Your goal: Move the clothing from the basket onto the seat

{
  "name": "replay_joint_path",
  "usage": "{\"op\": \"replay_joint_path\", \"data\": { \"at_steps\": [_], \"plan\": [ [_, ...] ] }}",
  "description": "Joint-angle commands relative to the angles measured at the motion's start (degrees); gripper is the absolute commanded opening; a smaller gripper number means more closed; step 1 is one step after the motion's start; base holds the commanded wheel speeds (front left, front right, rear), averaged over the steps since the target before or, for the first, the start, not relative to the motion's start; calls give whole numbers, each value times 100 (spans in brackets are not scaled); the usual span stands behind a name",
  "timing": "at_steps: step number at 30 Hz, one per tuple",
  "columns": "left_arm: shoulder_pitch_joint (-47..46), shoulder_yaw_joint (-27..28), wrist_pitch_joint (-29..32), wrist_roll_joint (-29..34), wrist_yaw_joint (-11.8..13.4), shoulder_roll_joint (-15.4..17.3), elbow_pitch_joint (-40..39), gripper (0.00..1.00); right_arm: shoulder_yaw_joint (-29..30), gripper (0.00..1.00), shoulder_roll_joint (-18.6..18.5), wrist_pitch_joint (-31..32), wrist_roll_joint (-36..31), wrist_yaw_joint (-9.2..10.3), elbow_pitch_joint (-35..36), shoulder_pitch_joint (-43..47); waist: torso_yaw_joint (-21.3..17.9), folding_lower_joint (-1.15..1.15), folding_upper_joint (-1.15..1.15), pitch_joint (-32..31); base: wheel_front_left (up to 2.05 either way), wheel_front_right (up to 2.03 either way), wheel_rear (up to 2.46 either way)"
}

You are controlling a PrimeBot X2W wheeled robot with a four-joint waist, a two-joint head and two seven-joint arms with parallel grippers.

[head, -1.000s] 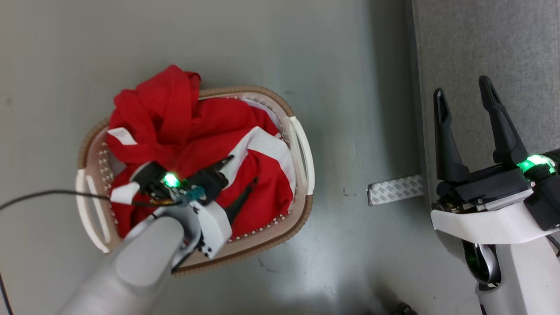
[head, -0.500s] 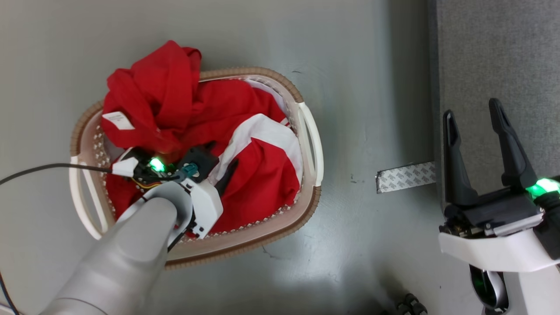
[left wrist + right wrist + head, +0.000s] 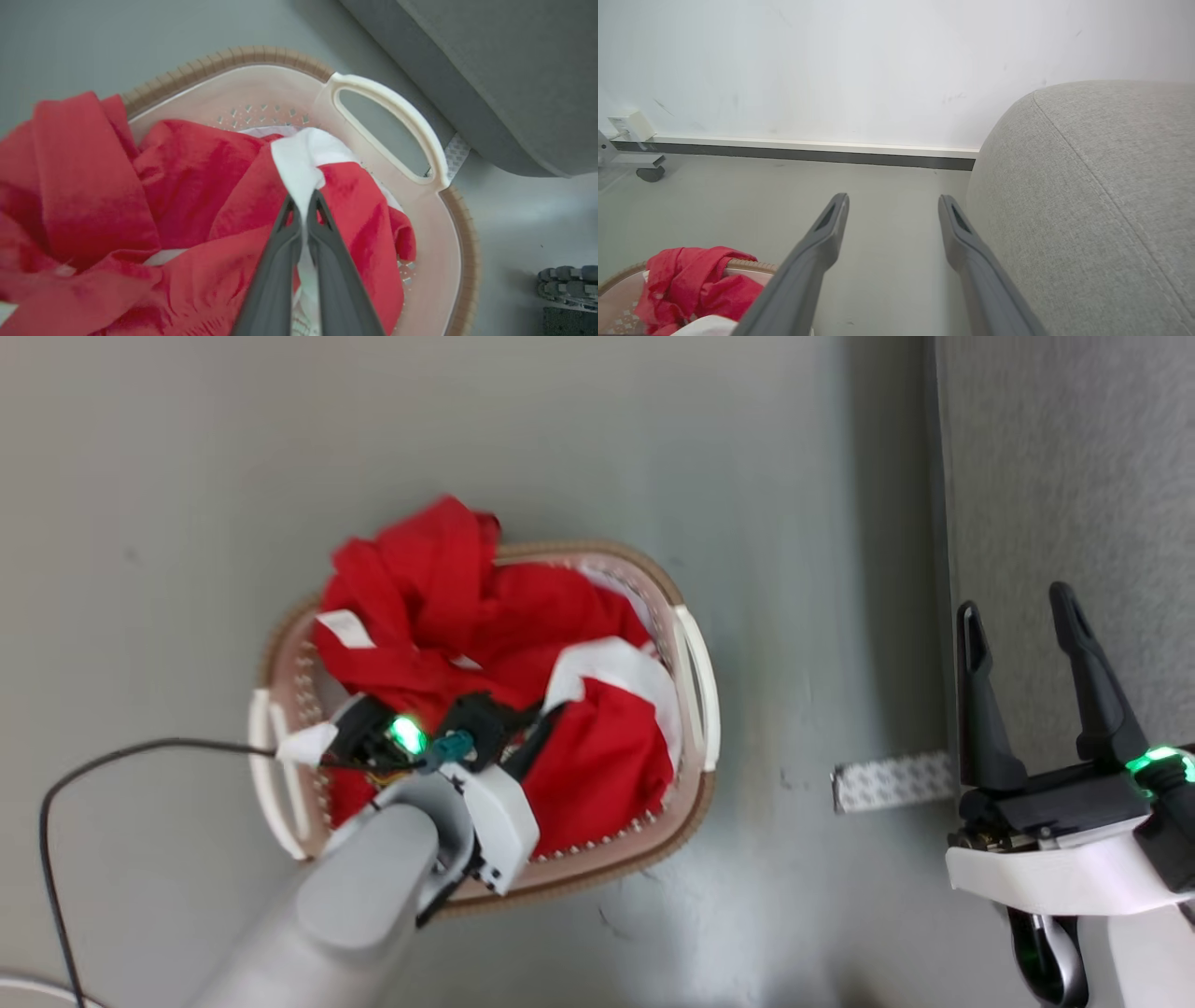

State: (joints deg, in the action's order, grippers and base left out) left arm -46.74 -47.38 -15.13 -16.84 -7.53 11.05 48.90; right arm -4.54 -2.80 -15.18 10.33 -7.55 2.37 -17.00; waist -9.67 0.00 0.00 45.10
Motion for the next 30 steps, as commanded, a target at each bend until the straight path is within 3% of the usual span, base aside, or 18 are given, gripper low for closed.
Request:
{"op": "replay_joint_path", "data": {
  "at_steps": [1,11,20,30],
  "plan": [
    [185,0,-4,-148,12,17,-97,0,21,100,-18,4,-9,12,-85,4,208,0,0,-430,0,0,0],
    [1028,148,-6,-671,9,72,-1237,0,174,100,-20,3,-86,12,-759,480,780,0,0,-2132,0,0,0],
    [1649,339,-5,-728,9,160,-1914,0,11,100,-21,4,-23,12,-1237,949,1089,0,0,-3520,0,0,0],
    [2053,543,-5,-774,103,247,-2413,0,-224,100,-20,4,87,12,-1489,1368,1199,0,0,-4462,0,0,0]
  ]
}}
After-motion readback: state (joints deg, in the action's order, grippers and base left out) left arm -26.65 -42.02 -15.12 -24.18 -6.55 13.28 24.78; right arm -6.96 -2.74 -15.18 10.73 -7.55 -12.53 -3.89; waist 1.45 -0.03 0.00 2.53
